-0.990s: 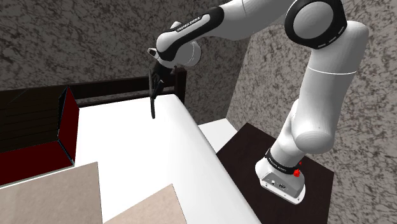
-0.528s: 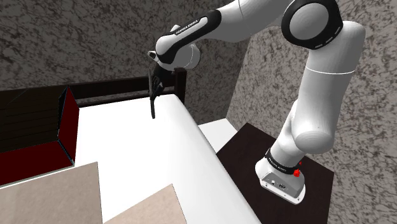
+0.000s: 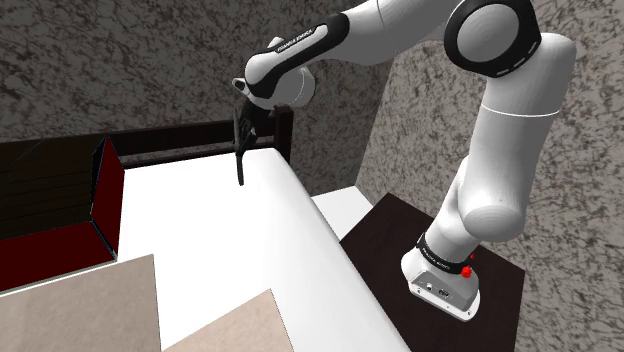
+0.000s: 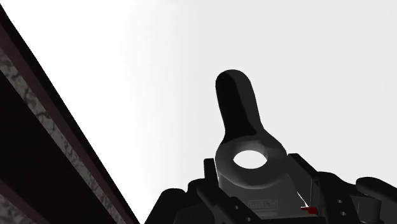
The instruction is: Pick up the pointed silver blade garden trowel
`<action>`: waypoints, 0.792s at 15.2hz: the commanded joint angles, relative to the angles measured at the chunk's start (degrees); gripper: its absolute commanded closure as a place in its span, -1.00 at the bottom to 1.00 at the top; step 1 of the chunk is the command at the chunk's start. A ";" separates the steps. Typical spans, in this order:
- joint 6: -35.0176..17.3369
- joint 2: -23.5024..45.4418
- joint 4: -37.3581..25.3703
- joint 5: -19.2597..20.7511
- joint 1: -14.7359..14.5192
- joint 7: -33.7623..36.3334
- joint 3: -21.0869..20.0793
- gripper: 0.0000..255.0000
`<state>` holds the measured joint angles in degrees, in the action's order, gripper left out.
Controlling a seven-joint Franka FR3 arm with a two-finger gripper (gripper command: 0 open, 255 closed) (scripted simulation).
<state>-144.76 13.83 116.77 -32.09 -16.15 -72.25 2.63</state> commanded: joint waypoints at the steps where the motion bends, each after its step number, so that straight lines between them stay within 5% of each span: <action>1: 1.01 -0.81 -0.28 0.75 -0.10 0.84 0.25 1.00; 12: 7.55 -5.06 -3.18 4.86 -0.44 5.50 1.33 1.00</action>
<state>-137.75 9.09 113.85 -27.54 -16.57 -67.10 3.89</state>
